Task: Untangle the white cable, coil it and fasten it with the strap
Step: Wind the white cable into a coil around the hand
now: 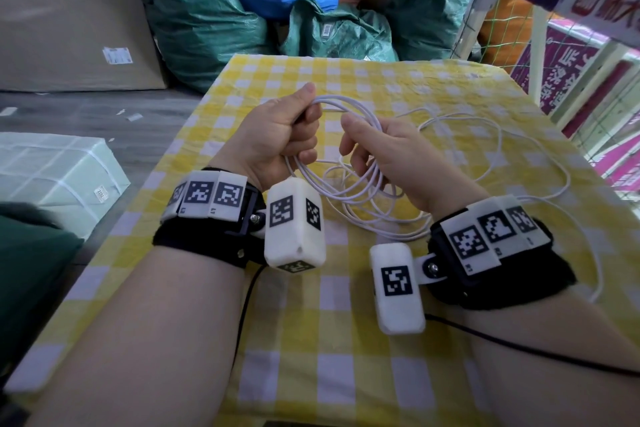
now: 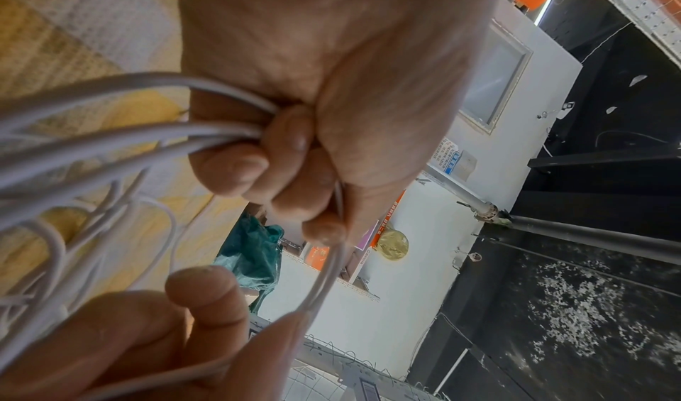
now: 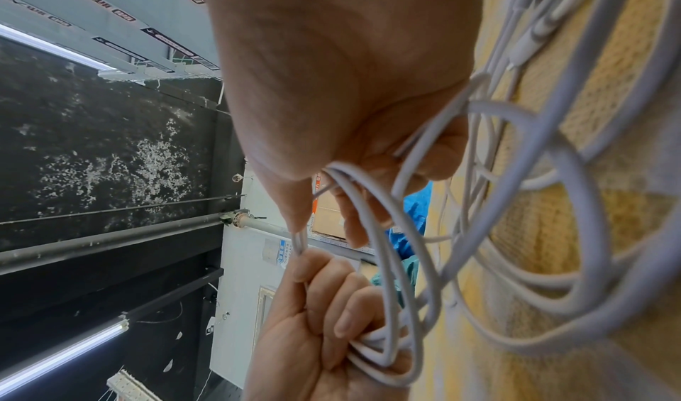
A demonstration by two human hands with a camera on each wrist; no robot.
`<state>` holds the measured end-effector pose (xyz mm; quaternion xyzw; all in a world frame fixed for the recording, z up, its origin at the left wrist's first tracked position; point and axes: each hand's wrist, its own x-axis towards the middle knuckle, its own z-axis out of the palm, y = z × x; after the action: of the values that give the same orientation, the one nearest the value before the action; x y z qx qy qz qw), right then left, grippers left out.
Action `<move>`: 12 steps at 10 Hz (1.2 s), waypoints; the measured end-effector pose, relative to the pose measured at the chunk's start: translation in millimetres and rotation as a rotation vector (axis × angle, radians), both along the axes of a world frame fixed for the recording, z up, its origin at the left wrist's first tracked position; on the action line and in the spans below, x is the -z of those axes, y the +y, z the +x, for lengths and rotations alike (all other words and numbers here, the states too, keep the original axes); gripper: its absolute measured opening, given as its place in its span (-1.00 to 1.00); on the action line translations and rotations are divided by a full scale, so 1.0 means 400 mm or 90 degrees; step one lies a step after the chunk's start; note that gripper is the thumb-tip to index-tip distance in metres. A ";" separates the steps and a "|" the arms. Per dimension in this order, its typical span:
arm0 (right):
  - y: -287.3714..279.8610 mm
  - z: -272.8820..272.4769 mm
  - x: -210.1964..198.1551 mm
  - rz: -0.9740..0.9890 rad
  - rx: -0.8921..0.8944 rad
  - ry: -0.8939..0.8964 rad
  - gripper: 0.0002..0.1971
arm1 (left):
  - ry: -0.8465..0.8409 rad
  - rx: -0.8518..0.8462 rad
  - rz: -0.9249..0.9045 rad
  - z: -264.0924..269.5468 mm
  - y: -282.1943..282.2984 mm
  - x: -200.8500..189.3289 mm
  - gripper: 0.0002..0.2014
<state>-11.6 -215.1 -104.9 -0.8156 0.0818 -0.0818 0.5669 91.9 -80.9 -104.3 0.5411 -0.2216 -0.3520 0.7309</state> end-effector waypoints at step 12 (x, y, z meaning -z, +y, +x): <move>-0.003 -0.002 -0.002 0.045 0.024 0.021 -0.64 | 0.004 -0.058 0.009 -0.006 -0.001 -0.002 -0.57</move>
<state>-12.4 -216.2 -104.0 -0.7944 0.1094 -0.0759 0.5926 89.5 -81.4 -103.5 0.5550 -0.1919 -0.3212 0.7430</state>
